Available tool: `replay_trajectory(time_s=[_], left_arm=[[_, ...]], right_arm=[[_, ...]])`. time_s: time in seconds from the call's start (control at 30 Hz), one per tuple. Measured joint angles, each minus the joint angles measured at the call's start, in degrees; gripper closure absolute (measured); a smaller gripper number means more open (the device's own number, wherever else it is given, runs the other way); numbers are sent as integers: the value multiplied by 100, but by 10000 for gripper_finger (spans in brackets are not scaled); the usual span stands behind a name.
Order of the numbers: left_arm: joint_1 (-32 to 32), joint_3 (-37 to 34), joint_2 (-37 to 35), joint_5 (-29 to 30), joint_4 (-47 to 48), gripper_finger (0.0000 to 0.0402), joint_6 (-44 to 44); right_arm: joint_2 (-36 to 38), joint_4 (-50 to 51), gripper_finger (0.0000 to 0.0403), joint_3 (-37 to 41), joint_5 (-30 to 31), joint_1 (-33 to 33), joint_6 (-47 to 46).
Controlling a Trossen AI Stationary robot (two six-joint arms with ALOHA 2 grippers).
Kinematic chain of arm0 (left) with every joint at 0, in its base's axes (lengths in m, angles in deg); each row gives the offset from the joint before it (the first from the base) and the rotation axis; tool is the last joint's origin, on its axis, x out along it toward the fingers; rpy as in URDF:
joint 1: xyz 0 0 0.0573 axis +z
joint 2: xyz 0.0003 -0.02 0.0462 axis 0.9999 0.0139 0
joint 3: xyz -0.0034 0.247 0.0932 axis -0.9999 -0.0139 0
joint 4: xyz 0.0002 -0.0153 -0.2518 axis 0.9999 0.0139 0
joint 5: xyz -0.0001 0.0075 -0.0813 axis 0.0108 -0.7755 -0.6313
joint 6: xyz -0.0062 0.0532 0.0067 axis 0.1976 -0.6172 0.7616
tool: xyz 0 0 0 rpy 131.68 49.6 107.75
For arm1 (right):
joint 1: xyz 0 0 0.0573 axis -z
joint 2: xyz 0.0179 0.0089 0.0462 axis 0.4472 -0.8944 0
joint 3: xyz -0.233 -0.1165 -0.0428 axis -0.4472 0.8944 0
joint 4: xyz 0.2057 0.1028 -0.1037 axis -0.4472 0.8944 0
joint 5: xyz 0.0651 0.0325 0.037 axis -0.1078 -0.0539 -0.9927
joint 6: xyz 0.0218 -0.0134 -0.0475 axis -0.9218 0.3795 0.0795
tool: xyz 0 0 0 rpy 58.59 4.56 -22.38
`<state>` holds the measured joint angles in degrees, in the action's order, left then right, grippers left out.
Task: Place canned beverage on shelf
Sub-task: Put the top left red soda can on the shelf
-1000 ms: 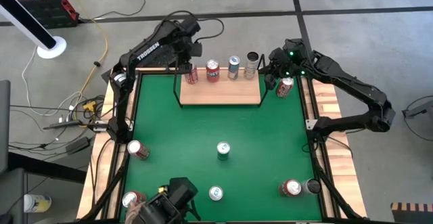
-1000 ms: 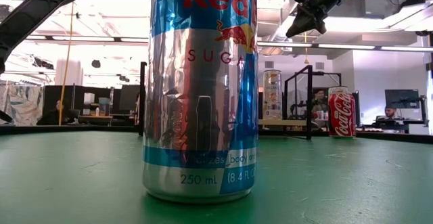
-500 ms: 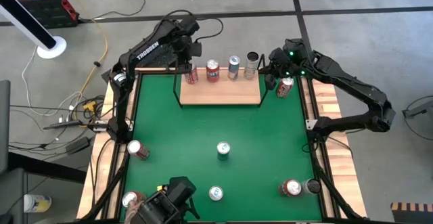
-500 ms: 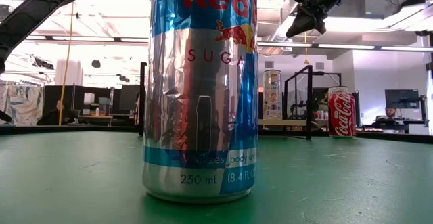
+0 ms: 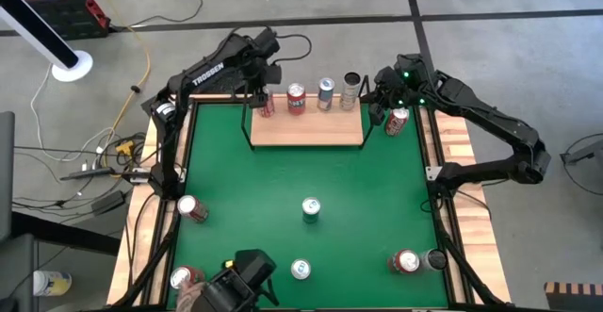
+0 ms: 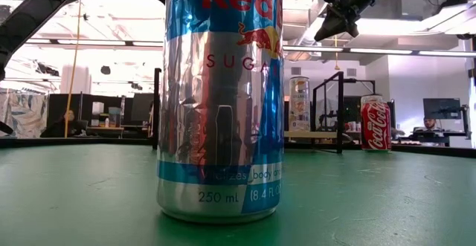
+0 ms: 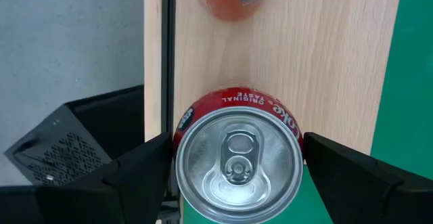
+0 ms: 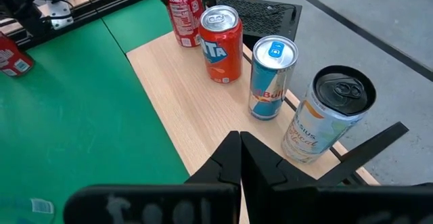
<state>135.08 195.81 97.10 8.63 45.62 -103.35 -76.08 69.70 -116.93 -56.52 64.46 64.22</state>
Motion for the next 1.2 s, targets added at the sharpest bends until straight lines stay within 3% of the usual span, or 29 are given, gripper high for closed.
replay_trajectory(time_s=[0.3, 0.57, 0.87, 1.2], left_arm=[[-19, 44, 17, -2, -237, 114, 87], [-14, 39, 32, 123, -248, 119, 1295], [-19, 33, 39, 181, -188, 119, 2093], [-146, 31, 42, 100, -31, 119, 2169]], right_arm=[[0, 0, 378, 0, 6, 9, 9], [0, -6, 378, 0, 9, 13, 18], [0, -54, 378, 0, 11, 13, 22], [0, -48, 378, 0, 11, 13, 7]])
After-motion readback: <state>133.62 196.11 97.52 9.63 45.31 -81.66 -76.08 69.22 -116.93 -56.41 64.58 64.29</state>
